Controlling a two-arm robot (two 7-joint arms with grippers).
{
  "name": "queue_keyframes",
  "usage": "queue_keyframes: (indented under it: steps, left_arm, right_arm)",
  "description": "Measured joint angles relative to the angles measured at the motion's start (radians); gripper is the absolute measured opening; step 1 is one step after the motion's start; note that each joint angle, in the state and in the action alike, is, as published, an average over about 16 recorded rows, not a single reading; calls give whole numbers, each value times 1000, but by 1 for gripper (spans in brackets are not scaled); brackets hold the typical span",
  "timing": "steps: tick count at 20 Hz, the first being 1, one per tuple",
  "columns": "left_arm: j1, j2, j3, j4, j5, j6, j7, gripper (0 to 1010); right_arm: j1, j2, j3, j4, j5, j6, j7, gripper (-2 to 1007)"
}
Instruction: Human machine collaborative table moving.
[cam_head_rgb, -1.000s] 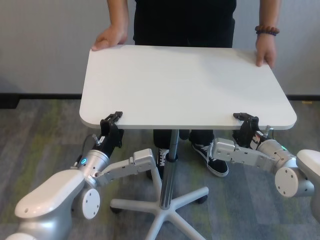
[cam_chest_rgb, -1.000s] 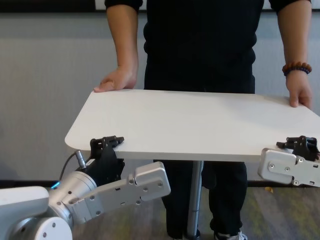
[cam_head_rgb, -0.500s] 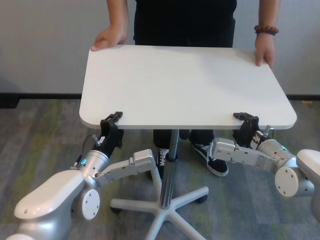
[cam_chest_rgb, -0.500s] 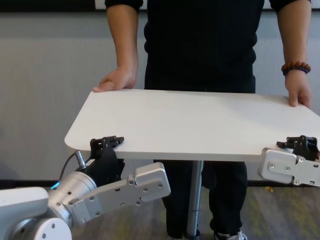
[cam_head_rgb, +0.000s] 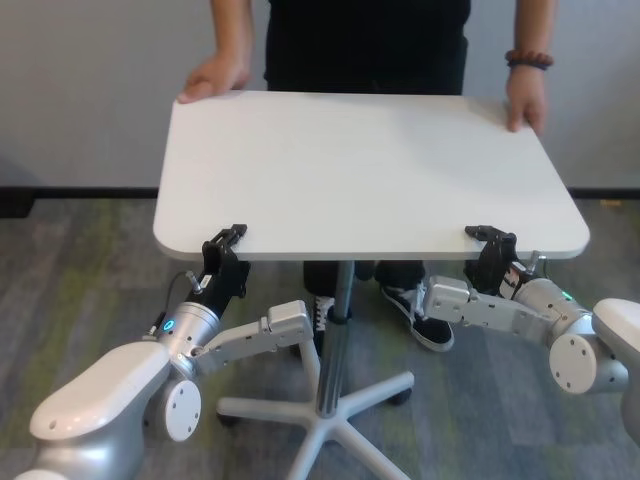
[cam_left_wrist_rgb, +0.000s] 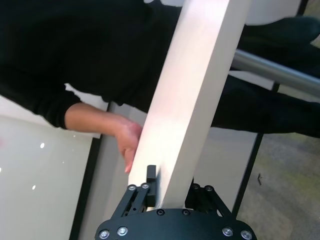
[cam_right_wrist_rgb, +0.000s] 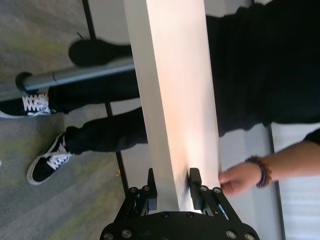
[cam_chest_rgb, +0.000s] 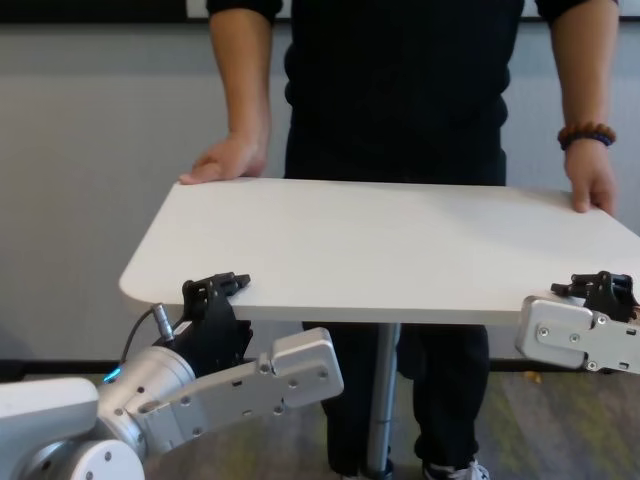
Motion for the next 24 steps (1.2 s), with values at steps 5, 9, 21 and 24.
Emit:
queue_keyframes:
  steps: [5,9,21,24]
  left_arm:
    - [2,0,-1,-1,1,1,0,458]
    - [4,0,-2,-2,1,2,1,594]
    - [93,62,-14,-190,-38,3,-77,938]
    - [147,98,-21,-294,-63,2,-134,976]
  right_arm:
    - [0,0,0,0,0,0,0,470]
    - [0,0,0,0,0,1,1,575]
    - [-54,33,6,-107,11,3,33,921]
    - [-94,56,12,-178,28,-3,62,967]
